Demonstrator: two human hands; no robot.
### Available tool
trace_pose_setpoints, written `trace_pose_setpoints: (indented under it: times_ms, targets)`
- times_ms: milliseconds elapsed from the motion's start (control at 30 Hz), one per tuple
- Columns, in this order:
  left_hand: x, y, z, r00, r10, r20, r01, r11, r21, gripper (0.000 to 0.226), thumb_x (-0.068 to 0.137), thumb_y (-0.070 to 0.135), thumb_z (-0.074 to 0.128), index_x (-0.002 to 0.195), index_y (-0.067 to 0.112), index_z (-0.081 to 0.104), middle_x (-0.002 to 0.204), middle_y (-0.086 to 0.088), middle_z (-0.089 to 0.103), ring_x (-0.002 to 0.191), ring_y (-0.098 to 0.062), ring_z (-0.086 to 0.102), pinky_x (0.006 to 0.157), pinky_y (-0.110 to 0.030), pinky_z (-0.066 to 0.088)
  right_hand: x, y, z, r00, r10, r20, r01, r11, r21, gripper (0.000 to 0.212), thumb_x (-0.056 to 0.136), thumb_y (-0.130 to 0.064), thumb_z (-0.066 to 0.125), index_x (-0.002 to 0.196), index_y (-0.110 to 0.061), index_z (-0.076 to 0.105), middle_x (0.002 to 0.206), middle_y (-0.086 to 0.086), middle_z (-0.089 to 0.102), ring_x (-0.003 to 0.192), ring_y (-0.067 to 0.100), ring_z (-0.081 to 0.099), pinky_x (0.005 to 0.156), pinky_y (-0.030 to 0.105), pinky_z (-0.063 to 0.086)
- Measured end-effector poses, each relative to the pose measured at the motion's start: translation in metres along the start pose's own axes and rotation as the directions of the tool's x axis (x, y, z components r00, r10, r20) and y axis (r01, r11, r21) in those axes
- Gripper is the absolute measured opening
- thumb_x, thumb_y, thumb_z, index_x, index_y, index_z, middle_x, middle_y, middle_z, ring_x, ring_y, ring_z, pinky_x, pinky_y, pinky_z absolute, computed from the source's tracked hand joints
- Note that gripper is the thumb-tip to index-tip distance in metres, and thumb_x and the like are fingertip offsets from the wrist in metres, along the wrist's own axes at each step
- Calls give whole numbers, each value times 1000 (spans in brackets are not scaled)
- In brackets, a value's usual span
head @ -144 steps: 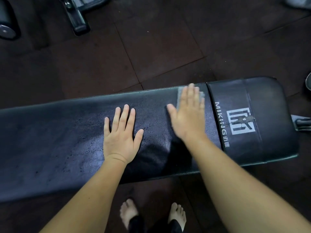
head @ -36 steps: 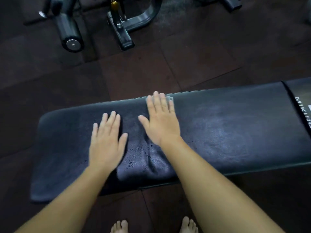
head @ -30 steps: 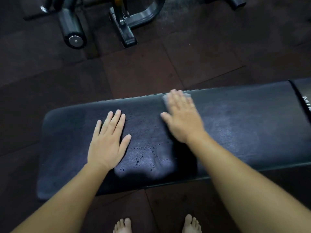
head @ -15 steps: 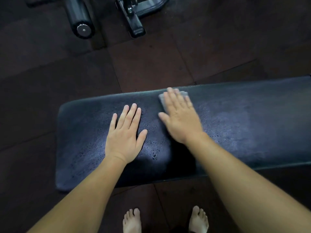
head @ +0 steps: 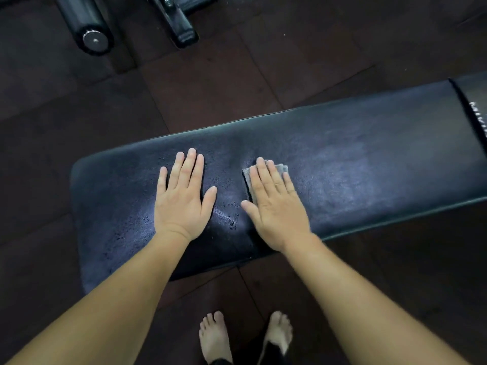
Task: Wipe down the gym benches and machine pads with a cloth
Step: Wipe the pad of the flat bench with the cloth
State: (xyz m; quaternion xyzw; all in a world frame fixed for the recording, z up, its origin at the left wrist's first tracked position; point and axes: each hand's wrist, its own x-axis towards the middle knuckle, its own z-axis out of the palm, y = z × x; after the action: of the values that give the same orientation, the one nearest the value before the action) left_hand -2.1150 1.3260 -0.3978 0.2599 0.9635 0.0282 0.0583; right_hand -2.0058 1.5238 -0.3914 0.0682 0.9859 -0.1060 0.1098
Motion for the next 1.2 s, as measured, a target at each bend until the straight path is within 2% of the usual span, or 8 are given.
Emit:
trace_pose_setpoints:
  times_ms: [167,300,467,600,833,1033,1133,1200]
  targets:
    - [1,1,-1,1000,-3,0,3,1000,25,72,105,54,20,166,15,17,174,-1,10,161,-23,5,128,-54,12,-22,104,-22,965,263,-8,-263,965,-17,76,101,-58,11,164,-17,-1,172,5,-6,158,19,-10,129,41,-4]
    - [1,3,2,1000,-6,-12,6,999,44,72,105,53,21,165,14,18,174,-2,11,161,-24,7,128,-54,13,-43,73,-12,923,381,-48,-381,925,3,81,102,-59,10,164,-8,-2,172,11,-9,159,25,-10,129,46,-2]
    - [1,5,-1,1000,-2,-10,2,1000,28,72,105,54,20,166,15,15,175,-2,9,161,-22,4,129,-54,11,-37,-55,18,984,162,-71,-157,985,68,79,103,-58,24,164,-9,11,172,14,4,159,28,0,129,50,3]
    - [0,1,-5,1000,7,20,-7,1000,-5,73,105,55,20,166,16,13,175,-1,5,161,-21,0,129,-51,8,-33,-42,19,997,68,-34,-67,997,27,76,103,-58,20,164,-14,10,172,7,3,159,23,-2,128,44,-2]
    - [-13,-43,-18,984,169,60,-166,985,-43,71,107,55,18,166,17,15,175,0,5,161,-21,-2,130,-48,5,-28,-13,1,896,438,-72,-435,899,61,81,100,-60,8,164,-10,7,172,10,-4,159,26,-5,129,49,2]
    - [-39,-124,-17,999,48,7,-48,999,25,68,107,52,23,164,15,23,174,-3,14,161,-25,10,127,-59,16,-12,-168,33,993,100,-59,-96,994,59,78,103,-58,23,164,-11,12,172,12,2,159,26,-3,128,51,3]
    - [-43,-132,-15,999,33,15,-33,999,18,67,107,54,22,165,20,20,174,0,11,161,-24,9,127,-59,15,-3,-145,30,998,-58,-25,59,998,28,73,104,-55,24,164,-15,14,172,7,5,159,25,2,127,48,4]
    - [-42,-131,-14,1000,17,24,-17,1000,12,68,107,55,19,166,23,17,175,3,8,161,-22,6,128,-58,13,10,-95,20,999,19,-34,-19,1000,12,72,102,-54,26,164,-20,15,172,7,8,159,27,5,128,48,5]
